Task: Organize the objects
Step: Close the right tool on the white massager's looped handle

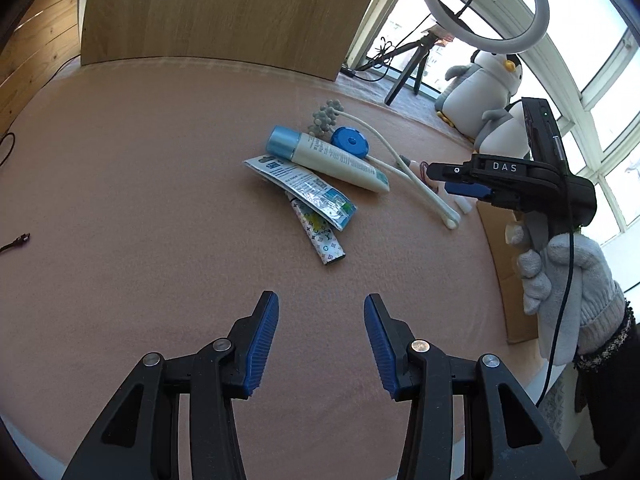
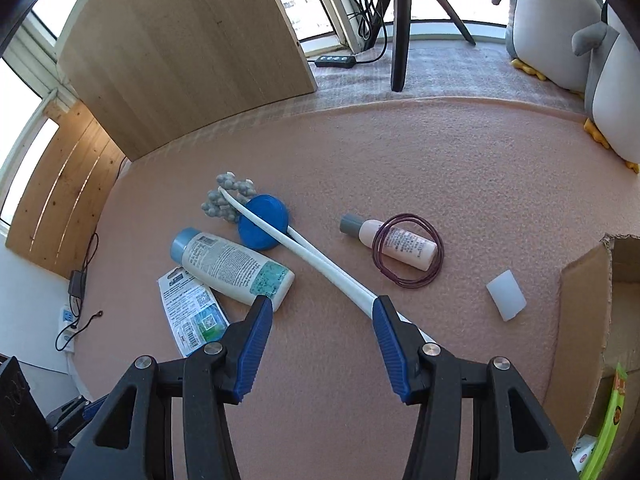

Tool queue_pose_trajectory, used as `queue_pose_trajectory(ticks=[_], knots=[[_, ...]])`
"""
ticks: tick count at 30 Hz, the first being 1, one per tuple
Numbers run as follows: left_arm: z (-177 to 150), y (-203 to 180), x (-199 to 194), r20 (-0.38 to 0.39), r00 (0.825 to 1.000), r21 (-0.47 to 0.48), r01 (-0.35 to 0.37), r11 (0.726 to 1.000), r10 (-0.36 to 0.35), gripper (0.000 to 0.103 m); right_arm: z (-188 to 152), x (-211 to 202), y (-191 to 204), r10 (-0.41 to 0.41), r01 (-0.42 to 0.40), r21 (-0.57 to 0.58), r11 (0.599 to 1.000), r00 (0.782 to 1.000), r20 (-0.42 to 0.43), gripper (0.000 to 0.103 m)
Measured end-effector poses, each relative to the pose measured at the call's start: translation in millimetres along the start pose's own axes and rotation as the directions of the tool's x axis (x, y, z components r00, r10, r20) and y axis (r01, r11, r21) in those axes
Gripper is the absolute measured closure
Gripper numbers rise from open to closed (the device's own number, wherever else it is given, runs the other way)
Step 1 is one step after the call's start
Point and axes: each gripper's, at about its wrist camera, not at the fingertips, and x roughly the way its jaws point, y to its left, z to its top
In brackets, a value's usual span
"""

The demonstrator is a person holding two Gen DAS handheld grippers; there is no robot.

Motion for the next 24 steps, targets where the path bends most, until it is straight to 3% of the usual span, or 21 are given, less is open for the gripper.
queue_pose_trajectory(ticks=[10,17,24], knots=[[1,18,2,-0.001,1.000,-0.029,-0.010,1.000,0.010,0.055,10,33,-3,-0.014,0.016,0.037,0.999,0.998,-0.053,0.056],[4,19,10,-0.015,1.000,-0.028,0.005,1.000,-0.005,0.055,-14,38,15,0.066,-0.067,-0.003,0.998,0.992,-0.112,0.086],[7,4,22,-0.030,0.999,0.002,0.031,1.000,-0.031,0.055,-48,31,28,0.093,-0.095,-0.014,0.995,0.990,-0.109,0.091]])
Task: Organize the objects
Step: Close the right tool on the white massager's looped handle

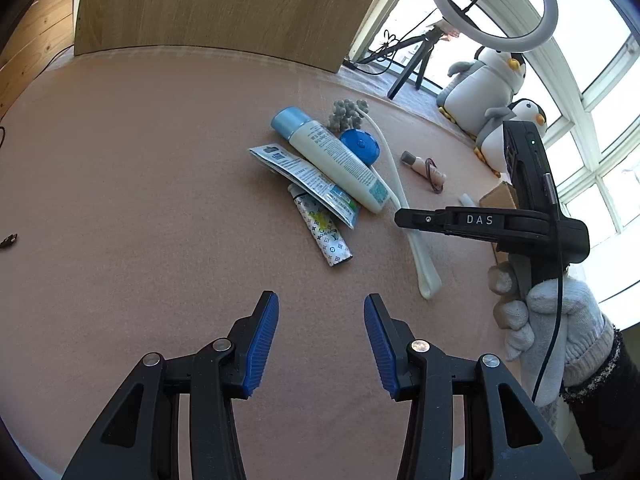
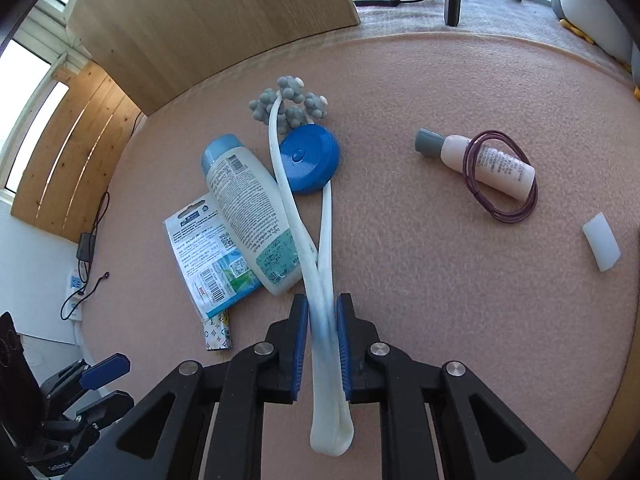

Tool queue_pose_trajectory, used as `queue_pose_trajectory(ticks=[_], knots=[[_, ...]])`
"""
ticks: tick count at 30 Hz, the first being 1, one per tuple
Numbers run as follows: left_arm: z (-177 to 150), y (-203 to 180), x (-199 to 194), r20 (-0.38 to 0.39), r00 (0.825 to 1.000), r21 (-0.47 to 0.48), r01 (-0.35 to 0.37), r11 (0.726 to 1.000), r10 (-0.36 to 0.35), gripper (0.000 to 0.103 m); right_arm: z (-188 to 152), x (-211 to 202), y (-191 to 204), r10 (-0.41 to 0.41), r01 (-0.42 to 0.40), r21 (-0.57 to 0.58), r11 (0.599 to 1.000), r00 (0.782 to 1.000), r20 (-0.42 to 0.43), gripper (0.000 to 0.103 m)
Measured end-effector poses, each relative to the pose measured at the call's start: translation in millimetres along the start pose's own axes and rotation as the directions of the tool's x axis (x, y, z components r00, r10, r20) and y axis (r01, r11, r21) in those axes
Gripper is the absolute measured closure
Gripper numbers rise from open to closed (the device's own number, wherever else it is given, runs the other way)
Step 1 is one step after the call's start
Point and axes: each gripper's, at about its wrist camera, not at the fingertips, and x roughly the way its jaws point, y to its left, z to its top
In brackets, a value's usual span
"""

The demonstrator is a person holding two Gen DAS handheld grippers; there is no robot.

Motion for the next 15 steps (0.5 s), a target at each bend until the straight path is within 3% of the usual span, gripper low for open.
queue_pose_trajectory(ticks=[12,15], knots=[[0,-30,19,-0.038,0.999,0.069,0.040,0.997,-0.037,0.055,-73,-33,-27,0.074,-0.081,0.160,0.984,0.996,0.046,0.091],[0,-43,26,-0.051,0.997,0.094,0.057,0.994,-0.052,0.055,-81,-44,-39,0.033,-0.047,0.196,0.979,0.997,0.073,0.091]])
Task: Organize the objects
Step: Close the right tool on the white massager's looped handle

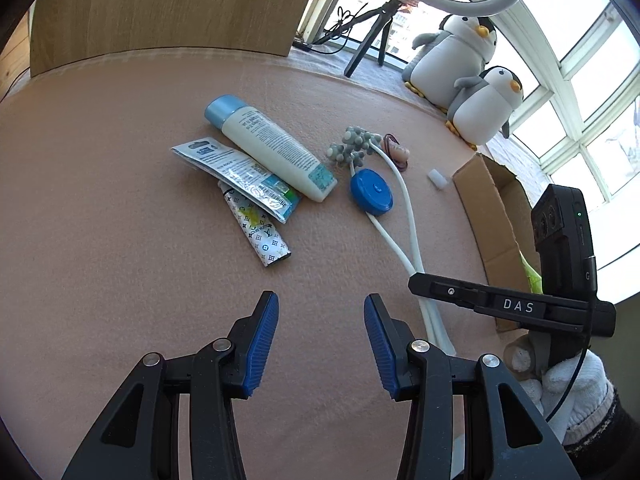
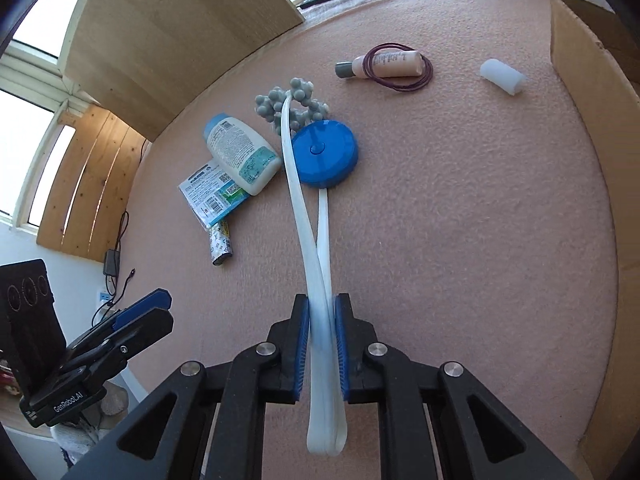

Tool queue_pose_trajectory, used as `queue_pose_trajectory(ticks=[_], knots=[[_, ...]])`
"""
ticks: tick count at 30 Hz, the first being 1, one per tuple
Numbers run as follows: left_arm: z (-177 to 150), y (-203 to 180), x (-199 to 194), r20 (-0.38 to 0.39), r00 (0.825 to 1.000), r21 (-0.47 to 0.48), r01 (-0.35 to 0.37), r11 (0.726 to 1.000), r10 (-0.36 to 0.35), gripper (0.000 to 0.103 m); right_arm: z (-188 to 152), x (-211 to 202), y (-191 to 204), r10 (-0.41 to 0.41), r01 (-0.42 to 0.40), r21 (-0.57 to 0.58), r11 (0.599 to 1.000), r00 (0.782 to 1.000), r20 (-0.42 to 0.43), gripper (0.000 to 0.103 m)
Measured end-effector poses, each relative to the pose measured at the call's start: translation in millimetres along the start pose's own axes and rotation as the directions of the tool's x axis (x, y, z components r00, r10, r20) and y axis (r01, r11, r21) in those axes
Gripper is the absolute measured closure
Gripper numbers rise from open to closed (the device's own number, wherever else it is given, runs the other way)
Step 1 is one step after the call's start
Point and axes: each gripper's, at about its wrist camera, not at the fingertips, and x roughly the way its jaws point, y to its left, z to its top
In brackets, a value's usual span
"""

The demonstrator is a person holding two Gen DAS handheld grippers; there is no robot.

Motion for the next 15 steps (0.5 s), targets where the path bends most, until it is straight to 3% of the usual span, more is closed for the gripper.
queue_pose_trajectory(ticks=[3,10,15], knots=[[2,-17,9,-0.015,1.000,0.032,0.014,0.999,-0.014,0.055,0,-10,-9,-0.056,0.055,0.020,0.998,0.998,0.039,0.090],[12,-47,35,-0.051,0.998,0.084,0.040,0.996,-0.035,0.055,4,-25,-13,-0.069,0.069,0.007,0.998,0.995,0.078,0.088],[25,-57,62,-0.080,0.996,0.076,0.043,0.996,-0.037,0.055,0,-23,-8,-0.069,0.071,-0.035,0.997,0.995,0.068,0.076]])
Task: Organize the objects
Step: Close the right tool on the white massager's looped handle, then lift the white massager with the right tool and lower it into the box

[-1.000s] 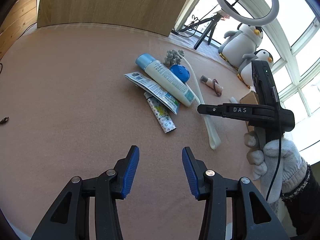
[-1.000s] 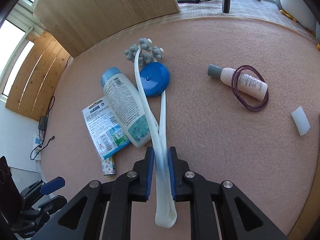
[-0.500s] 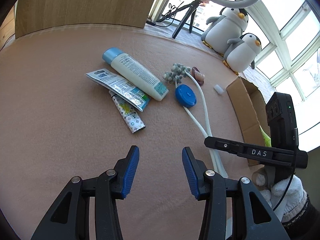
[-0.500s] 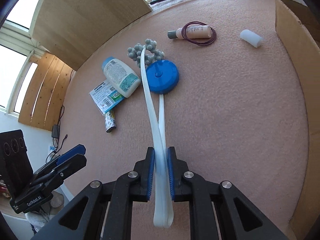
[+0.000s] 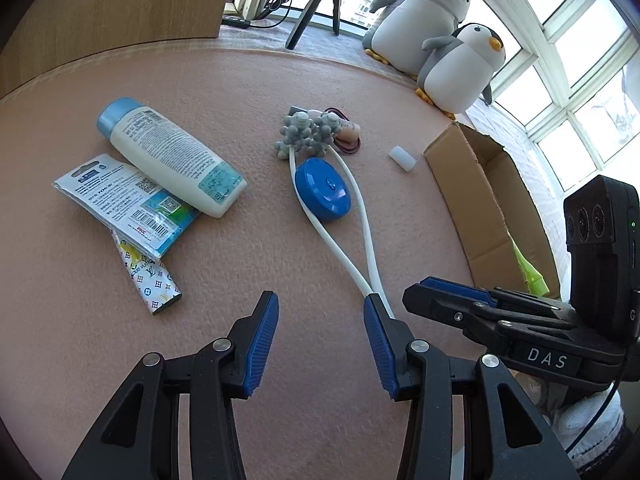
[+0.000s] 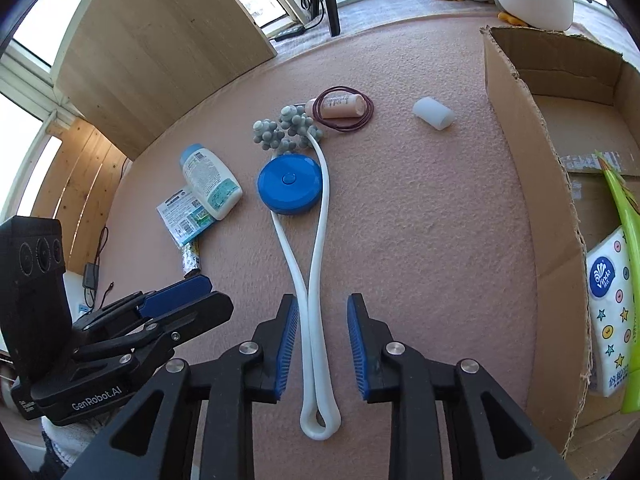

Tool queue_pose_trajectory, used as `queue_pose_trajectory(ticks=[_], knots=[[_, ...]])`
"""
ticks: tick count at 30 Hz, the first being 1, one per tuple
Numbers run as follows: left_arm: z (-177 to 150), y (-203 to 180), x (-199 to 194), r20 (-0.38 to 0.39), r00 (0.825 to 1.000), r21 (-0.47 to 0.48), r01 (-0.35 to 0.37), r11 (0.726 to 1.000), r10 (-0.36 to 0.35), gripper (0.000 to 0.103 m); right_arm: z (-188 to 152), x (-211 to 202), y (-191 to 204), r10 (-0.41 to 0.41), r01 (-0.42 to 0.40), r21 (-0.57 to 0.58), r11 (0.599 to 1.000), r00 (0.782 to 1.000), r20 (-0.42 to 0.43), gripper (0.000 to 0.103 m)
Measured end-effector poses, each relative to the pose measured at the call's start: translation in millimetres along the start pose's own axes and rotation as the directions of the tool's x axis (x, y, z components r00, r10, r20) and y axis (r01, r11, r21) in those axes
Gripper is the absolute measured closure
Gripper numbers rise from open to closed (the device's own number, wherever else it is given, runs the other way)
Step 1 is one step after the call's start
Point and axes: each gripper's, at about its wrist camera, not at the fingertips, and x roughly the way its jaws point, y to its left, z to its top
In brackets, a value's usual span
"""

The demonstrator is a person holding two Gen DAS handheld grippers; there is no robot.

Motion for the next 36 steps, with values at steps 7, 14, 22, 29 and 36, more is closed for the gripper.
queue_pose_trajectory(ticks=[7,14,22,29,36], knots=[[24,-1,27,-0.020,1.000,-0.019,-0.001,1.000,0.001,0.055,-10,9,10,-0.032,0.029,-0.085,0.996,0.999,-0.034,0.071],[39,0,49,-0.044,0.999,-0.039,0.002,0.999,-0.004,0.062,-19,19,22,-0.096,0.091,-0.170,0.981,0.995,-0.021,0.071],[40,-10,57,-0.043,0.998,-0.007,0.040,0.999,-0.040,0.075,-22,21,33,-0.179,0.175,-0.279,0.944,0.984,0.009,0.090],[40,-6,43,-0.012,0.997,-0.020,0.076,0.997,-0.077,0.084,-23,8,39,-0.158,0.166,-0.277,0.946,0.986,0.050,0.090],[44,-10,17,0.032,0.994,-0.012,0.106,0.994,-0.106,0.084,-18,-12,54,-0.146,0.174,-0.299,0.938,0.983,0.113,0.090]])
